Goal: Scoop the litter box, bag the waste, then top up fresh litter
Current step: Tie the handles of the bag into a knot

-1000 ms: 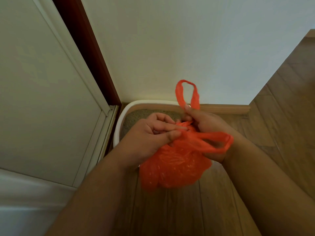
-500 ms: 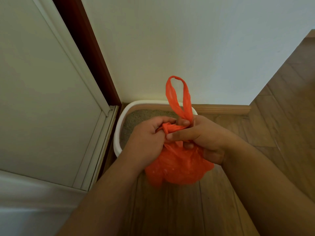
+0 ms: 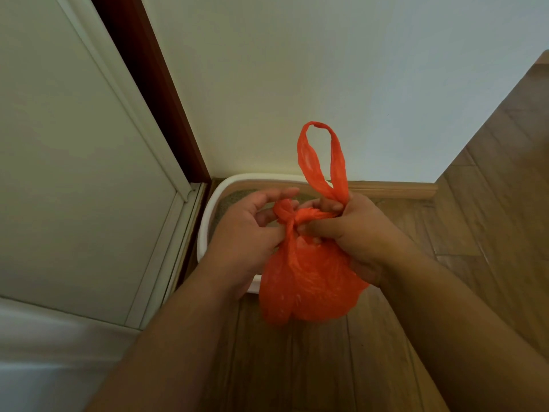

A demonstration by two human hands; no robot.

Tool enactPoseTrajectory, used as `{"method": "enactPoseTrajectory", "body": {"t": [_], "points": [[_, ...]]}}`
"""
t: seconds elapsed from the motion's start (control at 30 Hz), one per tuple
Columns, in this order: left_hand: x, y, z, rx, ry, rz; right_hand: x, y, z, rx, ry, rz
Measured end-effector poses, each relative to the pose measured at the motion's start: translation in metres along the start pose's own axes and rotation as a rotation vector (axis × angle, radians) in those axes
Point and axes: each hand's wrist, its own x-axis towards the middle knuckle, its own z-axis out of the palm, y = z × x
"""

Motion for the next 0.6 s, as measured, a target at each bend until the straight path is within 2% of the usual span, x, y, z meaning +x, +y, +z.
{"method": "enactPoseTrajectory", "body": {"t": [0.13, 0.23, 0.3, 0.37, 0.4, 0.47, 0.5, 0.6], "points": [[0.004, -0.005, 0.000, 0.061, -0.029, -0.030, 0.003, 0.000, 0.001, 0.182, -0.049, -0.033], [-0.002, -0.002, 0.004, 0.266, -0.021, -0.041, 0.004, 0.000, -0.001, 0.262, -0.083, -0.012], [-0.005, 0.001, 0.006, 0.360, 0.043, -0.030, 0.002, -0.002, 0.000, 0.281, -0.118, 0.041], [0.003, 0.006, 0.008, 0.373, 0.117, -0.071, 0.002, -0.005, 0.003, 0.338, -0.085, 0.122], [0.004, 0.006, 0.004, 0.370, 0.094, -0.122, 0.004, -0.005, 0.004, 0.390, -0.033, 0.139], [0.009, 0.007, 0.003, 0.281, 0.072, -0.259, 0.007, -0.005, 0.005, 0.514, 0.071, 0.131], [0.009, 0.008, 0.008, 0.198, 0.098, -0.232, 0.007, -0.006, 0.007, 0.564, 0.086, 0.127], [0.002, 0.010, 0.013, -0.155, 0.309, -0.105, 0.005, -0.009, 0.007, 0.677, 0.087, 0.108]]}}
